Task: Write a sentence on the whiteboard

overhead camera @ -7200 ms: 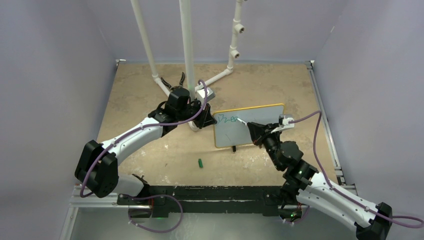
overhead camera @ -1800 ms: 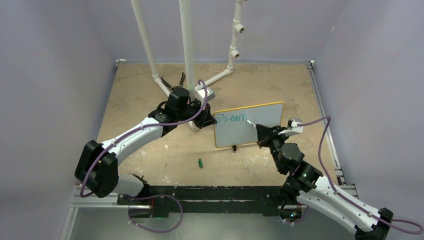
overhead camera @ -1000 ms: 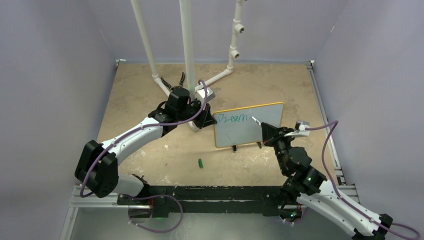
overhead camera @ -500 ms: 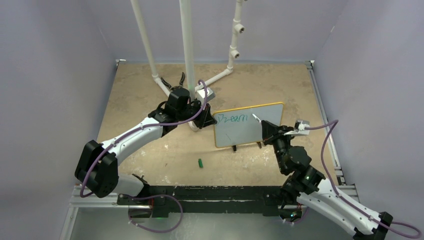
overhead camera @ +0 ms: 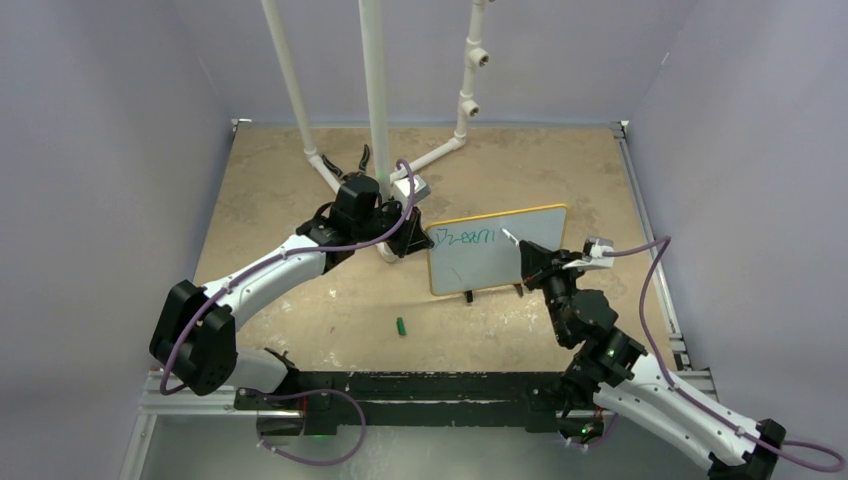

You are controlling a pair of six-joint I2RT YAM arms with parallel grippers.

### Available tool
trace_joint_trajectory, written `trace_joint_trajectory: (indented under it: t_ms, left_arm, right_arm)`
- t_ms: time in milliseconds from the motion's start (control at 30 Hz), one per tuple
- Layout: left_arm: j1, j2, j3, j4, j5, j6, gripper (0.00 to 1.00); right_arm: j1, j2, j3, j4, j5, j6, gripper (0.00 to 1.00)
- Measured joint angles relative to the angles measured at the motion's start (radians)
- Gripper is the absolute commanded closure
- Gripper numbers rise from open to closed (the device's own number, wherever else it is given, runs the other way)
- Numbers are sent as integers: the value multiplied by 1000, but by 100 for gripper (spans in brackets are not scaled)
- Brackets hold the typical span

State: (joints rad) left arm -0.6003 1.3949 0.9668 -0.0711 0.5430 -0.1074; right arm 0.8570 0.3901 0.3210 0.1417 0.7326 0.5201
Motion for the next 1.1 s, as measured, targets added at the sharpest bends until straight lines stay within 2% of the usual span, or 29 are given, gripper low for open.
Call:
trace_joint_trajectory:
  t_ms: [400, 1100]
  left_arm:
    - [0, 0, 0, 0, 0, 0, 100]
    - [0, 0, 0, 0, -1, 0, 100]
  right_arm:
    - [0, 9, 0, -43, -40, 42, 100]
    - [0, 23, 4, -179, 18, 151, 100]
